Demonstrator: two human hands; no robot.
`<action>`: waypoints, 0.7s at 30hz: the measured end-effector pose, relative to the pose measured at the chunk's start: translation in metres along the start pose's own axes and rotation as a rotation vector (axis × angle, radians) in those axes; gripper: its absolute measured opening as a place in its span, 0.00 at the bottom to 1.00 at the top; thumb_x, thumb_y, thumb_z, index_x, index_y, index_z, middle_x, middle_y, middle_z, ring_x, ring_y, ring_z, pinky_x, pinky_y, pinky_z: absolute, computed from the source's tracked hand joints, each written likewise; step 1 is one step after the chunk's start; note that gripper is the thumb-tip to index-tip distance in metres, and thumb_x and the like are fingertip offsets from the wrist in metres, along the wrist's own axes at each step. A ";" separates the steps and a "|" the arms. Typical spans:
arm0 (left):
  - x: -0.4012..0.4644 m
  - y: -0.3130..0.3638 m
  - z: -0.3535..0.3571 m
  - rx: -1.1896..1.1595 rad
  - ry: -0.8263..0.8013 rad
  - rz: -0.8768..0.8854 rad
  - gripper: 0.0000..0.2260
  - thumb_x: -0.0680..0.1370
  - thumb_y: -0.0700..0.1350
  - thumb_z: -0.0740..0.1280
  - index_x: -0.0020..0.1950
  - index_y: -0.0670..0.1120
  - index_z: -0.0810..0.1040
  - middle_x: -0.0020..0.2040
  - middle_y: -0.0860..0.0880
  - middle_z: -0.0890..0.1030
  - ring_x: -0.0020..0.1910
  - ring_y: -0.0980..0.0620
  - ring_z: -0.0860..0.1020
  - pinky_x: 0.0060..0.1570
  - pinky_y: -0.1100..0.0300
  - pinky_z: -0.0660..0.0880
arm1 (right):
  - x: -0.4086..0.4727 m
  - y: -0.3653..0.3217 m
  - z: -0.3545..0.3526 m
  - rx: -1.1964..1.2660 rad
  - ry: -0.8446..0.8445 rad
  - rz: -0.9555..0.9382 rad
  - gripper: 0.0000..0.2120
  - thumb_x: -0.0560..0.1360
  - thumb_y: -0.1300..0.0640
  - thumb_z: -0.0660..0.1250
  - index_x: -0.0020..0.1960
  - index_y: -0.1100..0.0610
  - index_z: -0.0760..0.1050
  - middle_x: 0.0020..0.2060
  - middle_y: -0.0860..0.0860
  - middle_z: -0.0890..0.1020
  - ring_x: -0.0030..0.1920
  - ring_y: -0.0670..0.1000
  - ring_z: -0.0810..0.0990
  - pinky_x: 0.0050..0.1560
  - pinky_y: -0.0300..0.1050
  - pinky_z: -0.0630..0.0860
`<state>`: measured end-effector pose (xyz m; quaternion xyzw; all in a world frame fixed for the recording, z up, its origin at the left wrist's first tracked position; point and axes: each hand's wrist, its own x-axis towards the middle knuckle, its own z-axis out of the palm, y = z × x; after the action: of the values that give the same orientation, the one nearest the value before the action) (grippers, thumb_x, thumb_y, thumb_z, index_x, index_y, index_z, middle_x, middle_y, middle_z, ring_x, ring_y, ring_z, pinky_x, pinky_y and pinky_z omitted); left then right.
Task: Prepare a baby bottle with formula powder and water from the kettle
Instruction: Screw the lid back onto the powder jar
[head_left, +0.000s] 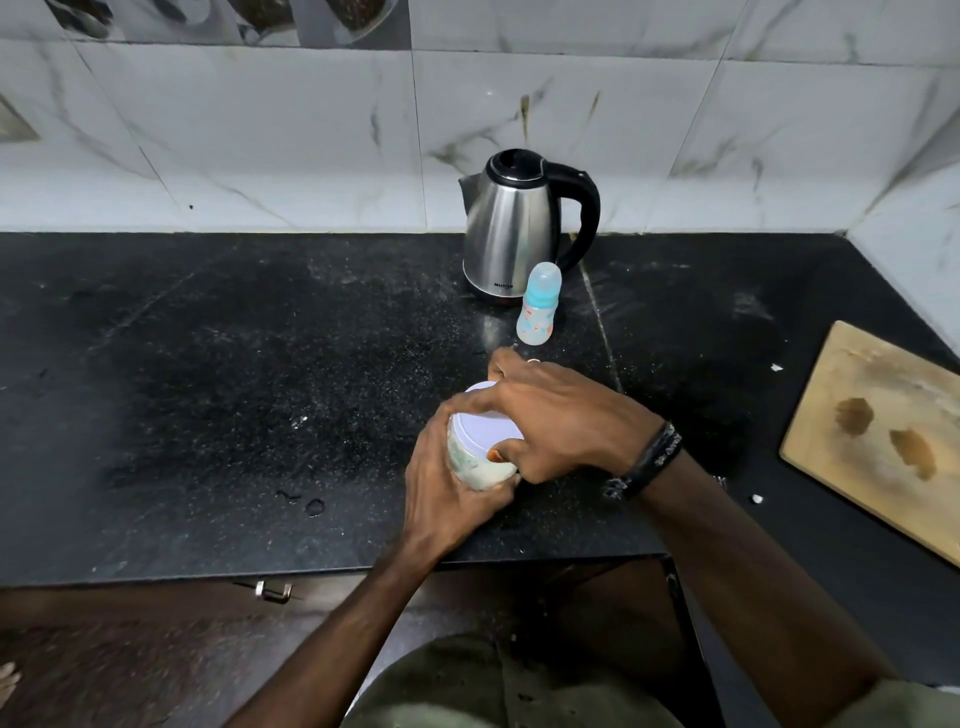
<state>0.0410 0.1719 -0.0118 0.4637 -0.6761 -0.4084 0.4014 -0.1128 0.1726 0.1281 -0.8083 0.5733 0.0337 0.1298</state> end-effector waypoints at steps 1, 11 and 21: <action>0.000 -0.001 0.000 -0.002 -0.005 -0.006 0.39 0.61 0.53 0.79 0.70 0.56 0.72 0.64 0.54 0.82 0.64 0.52 0.81 0.61 0.43 0.79 | 0.000 -0.002 0.000 -0.022 0.012 0.008 0.32 0.72 0.49 0.71 0.73 0.38 0.65 0.54 0.52 0.68 0.48 0.57 0.78 0.50 0.52 0.77; 0.000 -0.005 -0.005 -0.017 -0.011 -0.029 0.42 0.60 0.55 0.80 0.73 0.57 0.71 0.66 0.55 0.81 0.66 0.54 0.80 0.62 0.43 0.79 | 0.000 0.003 -0.006 0.056 -0.054 -0.115 0.31 0.67 0.53 0.69 0.69 0.40 0.71 0.54 0.51 0.68 0.46 0.53 0.75 0.48 0.54 0.77; 0.001 -0.010 0.001 0.013 -0.016 -0.022 0.44 0.60 0.52 0.83 0.74 0.53 0.71 0.67 0.53 0.80 0.67 0.52 0.79 0.64 0.43 0.77 | 0.000 -0.005 -0.009 -0.038 -0.027 -0.016 0.30 0.67 0.44 0.70 0.69 0.39 0.70 0.50 0.50 0.70 0.46 0.54 0.76 0.45 0.52 0.77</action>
<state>0.0426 0.1692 -0.0210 0.4704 -0.6767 -0.4121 0.3886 -0.1092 0.1715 0.1378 -0.8147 0.5641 0.0545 0.1227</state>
